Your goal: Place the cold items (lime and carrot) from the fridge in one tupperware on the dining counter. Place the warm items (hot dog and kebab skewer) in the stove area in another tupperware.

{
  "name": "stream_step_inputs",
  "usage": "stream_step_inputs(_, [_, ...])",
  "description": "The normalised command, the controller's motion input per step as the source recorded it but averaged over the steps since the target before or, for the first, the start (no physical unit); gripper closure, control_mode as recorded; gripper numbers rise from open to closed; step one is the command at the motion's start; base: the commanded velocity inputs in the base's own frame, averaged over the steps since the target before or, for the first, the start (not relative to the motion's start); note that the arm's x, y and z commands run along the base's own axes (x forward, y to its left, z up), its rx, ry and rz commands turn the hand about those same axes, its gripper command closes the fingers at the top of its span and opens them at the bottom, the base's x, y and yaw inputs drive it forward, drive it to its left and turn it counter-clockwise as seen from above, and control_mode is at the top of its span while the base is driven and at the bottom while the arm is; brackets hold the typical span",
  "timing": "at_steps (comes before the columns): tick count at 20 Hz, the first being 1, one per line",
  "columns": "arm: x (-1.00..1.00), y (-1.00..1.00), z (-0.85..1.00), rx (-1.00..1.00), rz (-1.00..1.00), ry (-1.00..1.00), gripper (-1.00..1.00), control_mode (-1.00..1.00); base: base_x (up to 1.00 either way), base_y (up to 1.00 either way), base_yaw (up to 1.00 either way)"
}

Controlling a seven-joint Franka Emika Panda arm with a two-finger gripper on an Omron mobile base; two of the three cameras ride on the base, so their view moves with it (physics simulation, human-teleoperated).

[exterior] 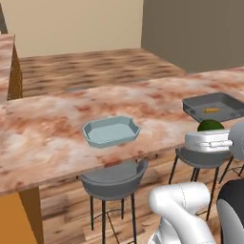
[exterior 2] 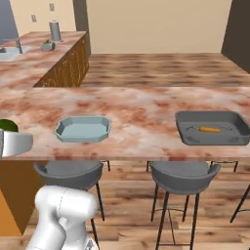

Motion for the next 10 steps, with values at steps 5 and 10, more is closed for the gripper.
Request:
stream_step_inputs(5, [0.00,0.00,0.00,0.00,0.00,0.00,1.00,1.00,0.00,-1.00,0.00])
stream_step_inputs(10, [0.00,0.00,0.00,0.00,0.00,0.00,1.00,1.00,0.02,-1.00,0.00])
